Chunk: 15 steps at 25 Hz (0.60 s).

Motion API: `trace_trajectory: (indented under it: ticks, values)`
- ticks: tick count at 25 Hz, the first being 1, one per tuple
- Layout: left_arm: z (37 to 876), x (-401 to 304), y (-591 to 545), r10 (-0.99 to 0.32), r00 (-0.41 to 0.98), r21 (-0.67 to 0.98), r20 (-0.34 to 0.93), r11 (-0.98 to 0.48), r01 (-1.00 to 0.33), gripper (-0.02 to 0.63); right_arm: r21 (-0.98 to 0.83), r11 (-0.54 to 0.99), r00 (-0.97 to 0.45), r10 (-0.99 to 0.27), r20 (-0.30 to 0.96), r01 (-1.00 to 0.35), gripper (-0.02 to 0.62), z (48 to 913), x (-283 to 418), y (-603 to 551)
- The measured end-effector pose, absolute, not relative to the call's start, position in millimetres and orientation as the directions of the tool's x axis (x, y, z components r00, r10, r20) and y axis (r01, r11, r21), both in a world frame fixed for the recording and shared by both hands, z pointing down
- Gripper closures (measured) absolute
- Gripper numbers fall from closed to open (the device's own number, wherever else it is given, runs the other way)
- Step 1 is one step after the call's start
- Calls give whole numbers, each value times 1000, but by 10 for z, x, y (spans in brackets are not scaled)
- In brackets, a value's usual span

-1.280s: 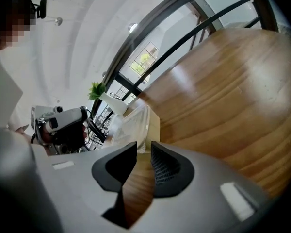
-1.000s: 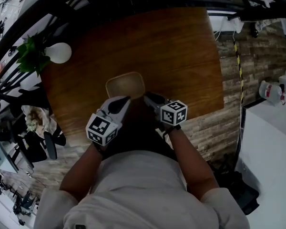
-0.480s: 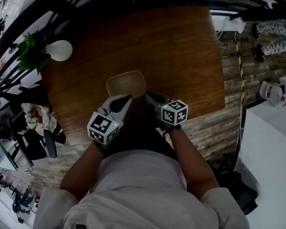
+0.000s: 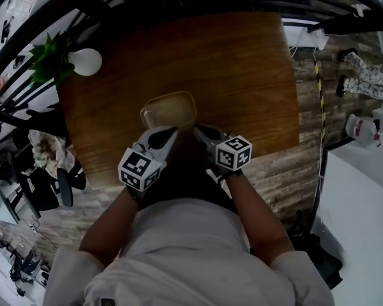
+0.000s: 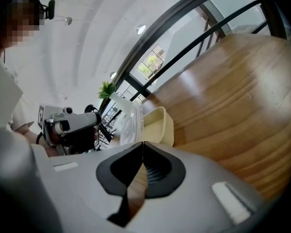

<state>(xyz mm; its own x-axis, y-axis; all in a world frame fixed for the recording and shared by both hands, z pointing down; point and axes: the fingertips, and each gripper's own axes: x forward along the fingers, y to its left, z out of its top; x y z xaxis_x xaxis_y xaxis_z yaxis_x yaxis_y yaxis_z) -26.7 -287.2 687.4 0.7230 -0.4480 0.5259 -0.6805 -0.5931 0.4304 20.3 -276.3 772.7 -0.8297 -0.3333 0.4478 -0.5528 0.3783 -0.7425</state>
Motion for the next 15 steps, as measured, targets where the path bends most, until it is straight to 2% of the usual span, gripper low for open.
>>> trace_trajectory:
  ticks: [15]
  values:
    - [6326, -134, -2191, -510, 712, 389, 482, -604, -696, 603, -699, 555, -892, -297, 340, -451, 589, 6855, 82, -2265]
